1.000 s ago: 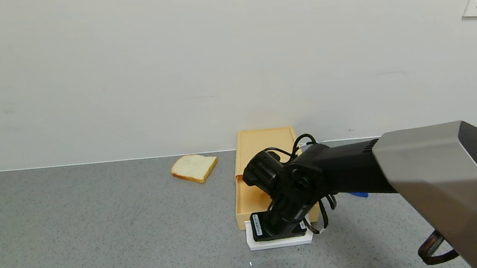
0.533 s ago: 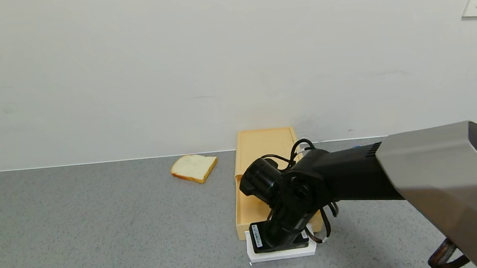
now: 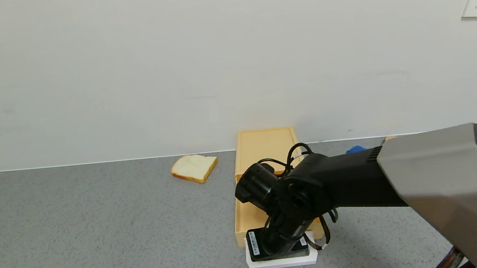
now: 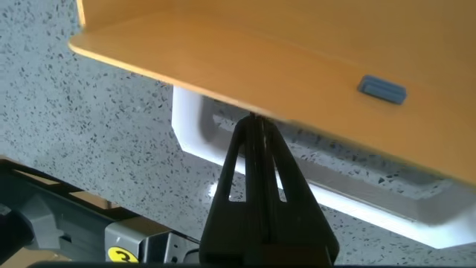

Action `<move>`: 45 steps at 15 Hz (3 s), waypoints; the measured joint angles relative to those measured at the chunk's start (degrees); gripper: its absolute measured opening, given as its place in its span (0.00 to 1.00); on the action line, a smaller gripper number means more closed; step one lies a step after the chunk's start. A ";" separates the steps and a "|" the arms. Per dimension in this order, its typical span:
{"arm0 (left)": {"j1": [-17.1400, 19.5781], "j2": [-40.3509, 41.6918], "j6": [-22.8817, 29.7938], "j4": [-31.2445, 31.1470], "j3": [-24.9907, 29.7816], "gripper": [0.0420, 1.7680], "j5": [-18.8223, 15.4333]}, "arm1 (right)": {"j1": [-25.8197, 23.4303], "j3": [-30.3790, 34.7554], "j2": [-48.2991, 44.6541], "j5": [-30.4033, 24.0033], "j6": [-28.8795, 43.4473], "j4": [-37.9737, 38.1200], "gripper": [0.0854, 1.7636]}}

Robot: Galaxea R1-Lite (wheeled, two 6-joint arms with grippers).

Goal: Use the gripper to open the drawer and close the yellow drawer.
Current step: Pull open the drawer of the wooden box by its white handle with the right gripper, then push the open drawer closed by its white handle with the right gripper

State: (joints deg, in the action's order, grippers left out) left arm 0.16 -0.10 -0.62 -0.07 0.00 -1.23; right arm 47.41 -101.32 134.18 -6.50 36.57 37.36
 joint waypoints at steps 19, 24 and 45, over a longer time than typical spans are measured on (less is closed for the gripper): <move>0.00 0.00 0.00 0.00 0.00 0.98 0.00 | 0.29 6.36 -19.27 0.16 -5.35 -0.11 0.02; 0.00 0.00 0.00 0.00 0.00 0.98 0.00 | -4.55 18.54 -34.66 -0.50 -11.52 -6.74 0.02; 0.00 0.00 0.00 0.02 0.00 0.98 0.00 | -12.19 48.75 -55.41 -2.68 -13.92 -28.60 0.02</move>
State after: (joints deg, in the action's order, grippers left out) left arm 0.16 -0.10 -0.62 -0.05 0.00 -1.23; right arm 35.22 -52.57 78.78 -9.18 22.65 8.77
